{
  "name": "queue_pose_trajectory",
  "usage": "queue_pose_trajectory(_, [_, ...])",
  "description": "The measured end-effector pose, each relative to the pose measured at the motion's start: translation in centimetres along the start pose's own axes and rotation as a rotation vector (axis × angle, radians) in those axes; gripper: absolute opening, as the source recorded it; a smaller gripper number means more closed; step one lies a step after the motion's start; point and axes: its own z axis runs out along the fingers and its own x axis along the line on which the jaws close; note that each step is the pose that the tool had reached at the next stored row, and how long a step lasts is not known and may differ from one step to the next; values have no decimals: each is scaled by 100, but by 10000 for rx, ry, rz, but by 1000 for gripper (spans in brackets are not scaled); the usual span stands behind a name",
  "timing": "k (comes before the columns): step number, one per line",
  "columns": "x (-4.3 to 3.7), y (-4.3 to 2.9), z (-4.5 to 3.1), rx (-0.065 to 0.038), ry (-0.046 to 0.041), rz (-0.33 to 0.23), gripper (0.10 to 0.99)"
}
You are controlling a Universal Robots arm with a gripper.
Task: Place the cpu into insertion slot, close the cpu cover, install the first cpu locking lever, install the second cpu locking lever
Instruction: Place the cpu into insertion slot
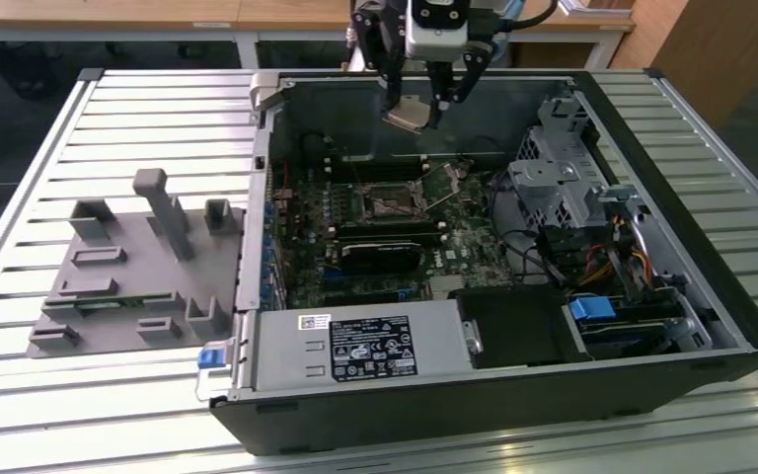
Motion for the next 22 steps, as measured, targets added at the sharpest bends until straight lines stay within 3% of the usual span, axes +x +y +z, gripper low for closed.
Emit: queue_pose_trajectory(22, [3, 3, 13, 86, -237, 2588, 541])
